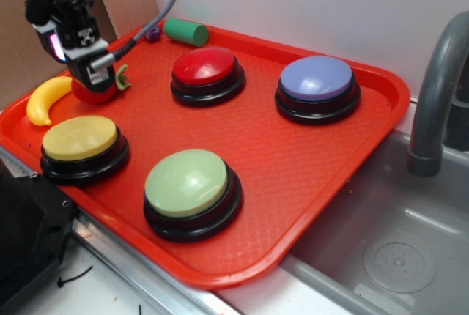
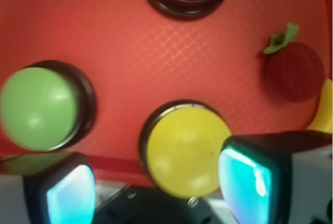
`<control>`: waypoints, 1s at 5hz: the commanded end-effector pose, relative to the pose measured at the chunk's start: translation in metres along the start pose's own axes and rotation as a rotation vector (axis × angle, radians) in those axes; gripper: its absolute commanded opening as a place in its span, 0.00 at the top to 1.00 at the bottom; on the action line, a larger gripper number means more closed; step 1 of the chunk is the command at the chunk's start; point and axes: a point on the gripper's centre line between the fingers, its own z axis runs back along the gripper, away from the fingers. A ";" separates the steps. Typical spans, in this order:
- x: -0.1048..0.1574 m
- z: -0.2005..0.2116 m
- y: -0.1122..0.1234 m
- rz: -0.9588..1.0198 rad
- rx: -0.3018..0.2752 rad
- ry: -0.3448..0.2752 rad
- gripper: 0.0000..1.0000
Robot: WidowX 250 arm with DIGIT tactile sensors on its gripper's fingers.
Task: Push the yellow button.
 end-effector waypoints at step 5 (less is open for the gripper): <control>-0.020 -0.052 0.022 -0.108 0.057 0.134 0.00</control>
